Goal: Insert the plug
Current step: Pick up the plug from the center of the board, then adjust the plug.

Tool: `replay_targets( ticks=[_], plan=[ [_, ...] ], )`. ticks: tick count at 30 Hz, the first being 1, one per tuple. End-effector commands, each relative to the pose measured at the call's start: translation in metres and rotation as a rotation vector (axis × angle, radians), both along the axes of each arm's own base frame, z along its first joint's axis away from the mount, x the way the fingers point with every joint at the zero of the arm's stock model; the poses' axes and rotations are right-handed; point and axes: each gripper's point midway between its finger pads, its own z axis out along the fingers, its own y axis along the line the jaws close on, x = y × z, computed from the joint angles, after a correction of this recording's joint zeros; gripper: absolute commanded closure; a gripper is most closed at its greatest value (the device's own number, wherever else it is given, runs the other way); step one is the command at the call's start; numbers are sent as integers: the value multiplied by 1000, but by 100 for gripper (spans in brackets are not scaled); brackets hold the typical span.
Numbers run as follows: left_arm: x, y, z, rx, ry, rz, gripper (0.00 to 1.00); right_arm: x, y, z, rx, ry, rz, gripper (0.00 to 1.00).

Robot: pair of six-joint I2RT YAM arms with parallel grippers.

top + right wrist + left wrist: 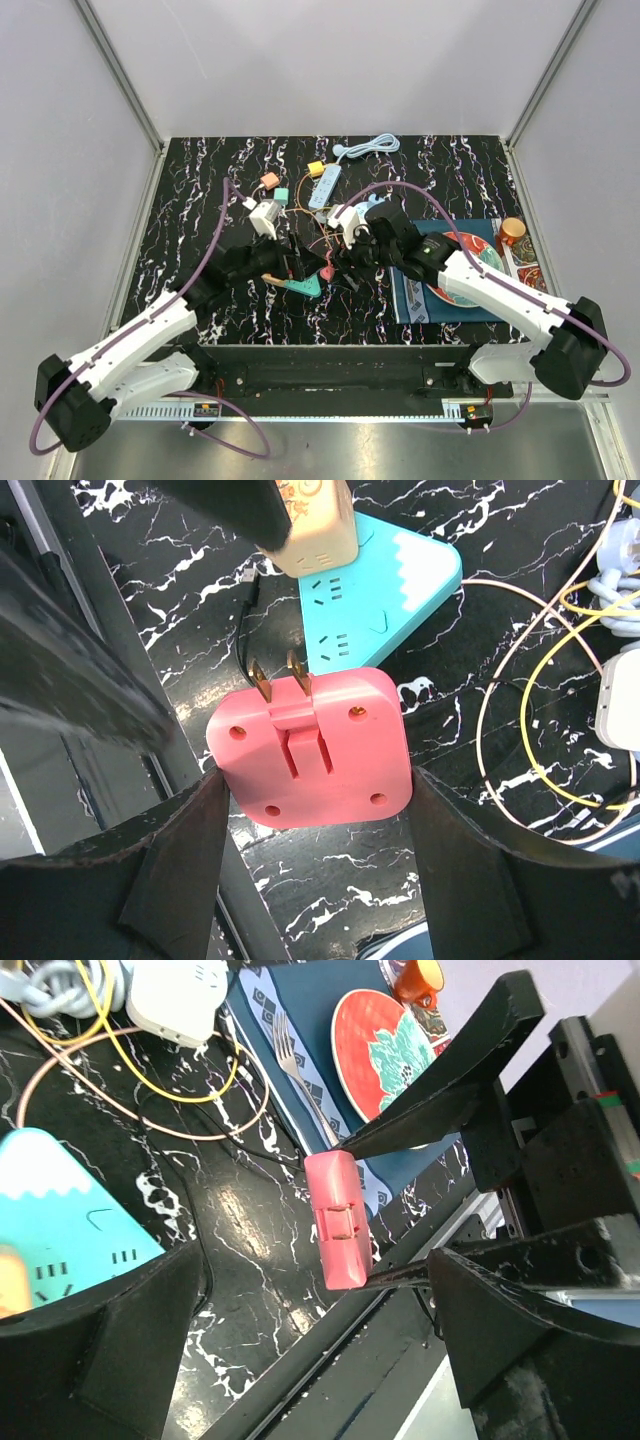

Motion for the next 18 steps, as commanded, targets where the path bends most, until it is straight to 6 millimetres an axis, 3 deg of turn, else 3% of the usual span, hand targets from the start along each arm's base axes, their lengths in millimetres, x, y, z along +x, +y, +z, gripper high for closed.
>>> replay_targets(
  ticks=[1, 8, 12, 15, 18],
  plan=[
    [13, -21, 29, -97, -28, 24, 4, -2, 12, 25, 107, -51, 25, 36],
    [13, -40, 19, -86, 25, 5, 29, -3, 9, 25, 122, -67, 15, 36],
    [12, -47, 14, -95, 50, -5, 52, -3, 9, 23, 126, -69, 12, 36],
    [11, -52, 19, -130, 45, -16, 62, -2, 9, 21, 129, -69, 9, 36],
    [8, -53, 15, -159, 63, -21, 82, -1, 10, 22, 141, -80, 1, 36]
  ],
)
